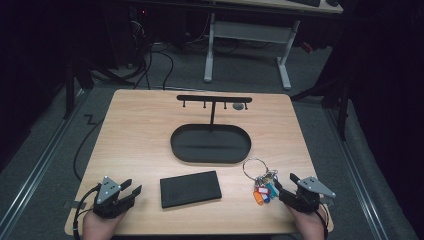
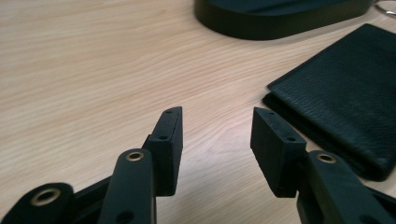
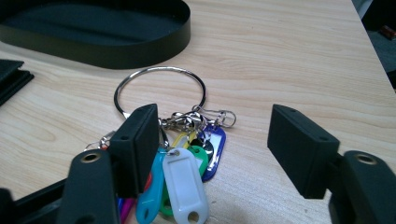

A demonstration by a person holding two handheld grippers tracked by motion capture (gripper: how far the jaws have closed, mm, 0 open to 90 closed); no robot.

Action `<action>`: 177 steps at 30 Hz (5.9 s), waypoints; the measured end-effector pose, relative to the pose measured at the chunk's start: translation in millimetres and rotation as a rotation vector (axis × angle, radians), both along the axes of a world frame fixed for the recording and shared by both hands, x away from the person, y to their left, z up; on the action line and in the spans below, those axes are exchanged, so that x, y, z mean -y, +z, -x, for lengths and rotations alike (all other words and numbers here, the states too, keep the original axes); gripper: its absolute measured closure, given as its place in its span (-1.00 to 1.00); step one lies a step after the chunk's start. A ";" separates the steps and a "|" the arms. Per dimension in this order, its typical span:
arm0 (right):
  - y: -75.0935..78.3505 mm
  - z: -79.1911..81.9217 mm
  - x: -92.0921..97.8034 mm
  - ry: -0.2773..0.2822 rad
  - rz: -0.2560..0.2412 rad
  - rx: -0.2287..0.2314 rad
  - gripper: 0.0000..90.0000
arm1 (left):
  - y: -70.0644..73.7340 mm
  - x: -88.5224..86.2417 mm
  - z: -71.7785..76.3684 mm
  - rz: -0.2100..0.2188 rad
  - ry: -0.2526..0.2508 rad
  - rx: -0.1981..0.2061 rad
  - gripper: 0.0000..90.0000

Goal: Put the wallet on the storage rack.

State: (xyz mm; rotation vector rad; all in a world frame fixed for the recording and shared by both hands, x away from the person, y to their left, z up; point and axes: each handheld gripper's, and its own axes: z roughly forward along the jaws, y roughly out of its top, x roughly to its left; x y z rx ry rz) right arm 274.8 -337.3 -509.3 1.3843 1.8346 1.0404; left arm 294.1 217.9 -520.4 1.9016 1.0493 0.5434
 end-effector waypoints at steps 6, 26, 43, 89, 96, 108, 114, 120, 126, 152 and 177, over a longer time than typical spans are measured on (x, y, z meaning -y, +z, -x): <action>-2.8 1.3 2.1 0.001 -0.008 0.002 -0.29 | 0.3 11.5 -0.1 -0.044 -0.036 0.013 0.29; -1.4 -8.2 -2.3 0.045 -0.022 0.009 -0.20 | -6.0 45.7 13.8 -0.123 -0.161 -0.059 0.97; -0.8 -8.8 -0.9 0.039 -0.034 -0.006 -0.23 | 2.4 103.4 55.4 -0.175 -0.449 0.017 0.97; -4.4 -7.1 2.9 0.019 -0.051 -0.028 -0.22 | -17.8 149.4 41.6 -0.370 -0.447 0.241 0.09; -5.4 -8.3 3.5 0.021 -0.071 -0.036 -0.21 | -16.9 149.0 42.3 -0.377 -0.459 0.244 0.30; -5.7 -8.6 4.9 0.019 -0.082 -0.038 -0.21 | -13.8 144.7 41.7 -0.338 -0.462 0.234 0.61; -5.1 -8.2 5.8 0.016 -0.088 -0.038 -0.20 | -10.2 142.2 42.8 -0.312 -0.447 0.246 0.74; -5.1 -8.5 7.2 0.016 -0.087 -0.034 -0.20 | -1.2 134.3 40.1 -0.230 -0.423 0.235 0.77; -4.6 -8.1 7.6 0.014 -0.089 -0.032 -0.20 | 5.0 128.6 40.6 -0.192 -0.411 0.239 0.79; -3.9 -8.0 8.4 0.016 -0.094 -0.031 -0.20 | 31.1 92.6 38.7 0.007 -0.346 0.222 0.81; -4.2 -8.3 9.1 0.017 -0.093 -0.031 -0.20 | 30.7 75.2 28.8 0.085 -0.291 0.192 0.81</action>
